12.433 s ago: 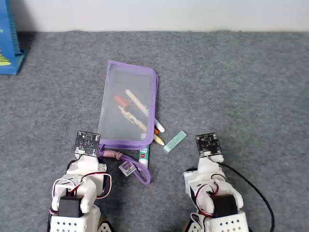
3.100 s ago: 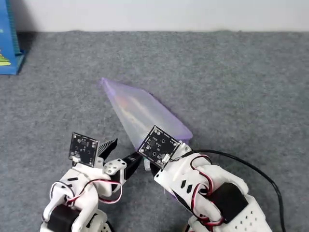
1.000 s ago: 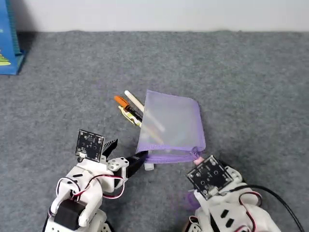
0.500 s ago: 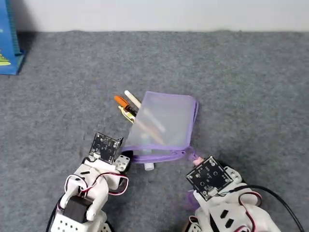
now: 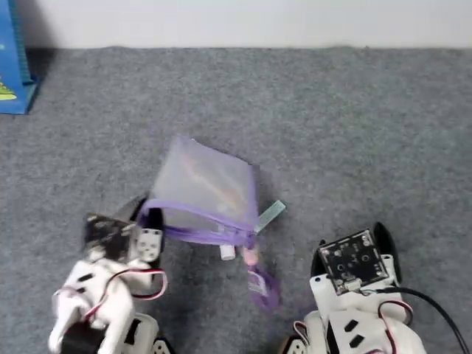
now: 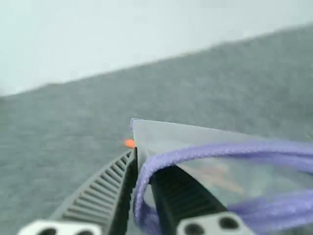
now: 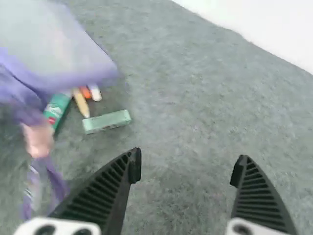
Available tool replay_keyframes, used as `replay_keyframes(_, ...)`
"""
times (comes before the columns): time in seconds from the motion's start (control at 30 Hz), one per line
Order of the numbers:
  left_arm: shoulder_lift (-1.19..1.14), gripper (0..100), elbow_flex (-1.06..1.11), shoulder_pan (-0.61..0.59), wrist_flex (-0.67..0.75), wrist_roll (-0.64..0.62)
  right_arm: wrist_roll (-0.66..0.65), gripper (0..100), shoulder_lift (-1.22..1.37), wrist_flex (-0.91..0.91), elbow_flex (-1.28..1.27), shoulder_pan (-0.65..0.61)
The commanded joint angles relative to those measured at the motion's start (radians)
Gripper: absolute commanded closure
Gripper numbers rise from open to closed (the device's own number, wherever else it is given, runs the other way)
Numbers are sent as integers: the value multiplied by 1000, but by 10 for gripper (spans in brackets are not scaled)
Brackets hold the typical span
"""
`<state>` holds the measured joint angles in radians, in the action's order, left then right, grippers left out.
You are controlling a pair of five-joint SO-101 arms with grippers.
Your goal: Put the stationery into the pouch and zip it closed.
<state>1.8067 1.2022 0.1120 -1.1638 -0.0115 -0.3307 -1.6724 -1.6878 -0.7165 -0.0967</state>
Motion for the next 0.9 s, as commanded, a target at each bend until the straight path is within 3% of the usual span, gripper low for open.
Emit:
replay_keyframes(0.0,11,987,-174,-91,-35,9,11,704,12,22,41,45)
replay_keyframes(0.23,9,987,-236,-207,-138,97,15,751,197,25,43,48)
replay_keyframes(0.43,5,987,-223,-249,-218,104,140,805,476,137,44,38)
replay_keyframes(0.6,-31,987,-191,-258,-210,104,250,805,639,189,44,-84)
replay_keyframes(0.87,-333,986,-255,-253,-215,101,496,805,865,317,44,-252)
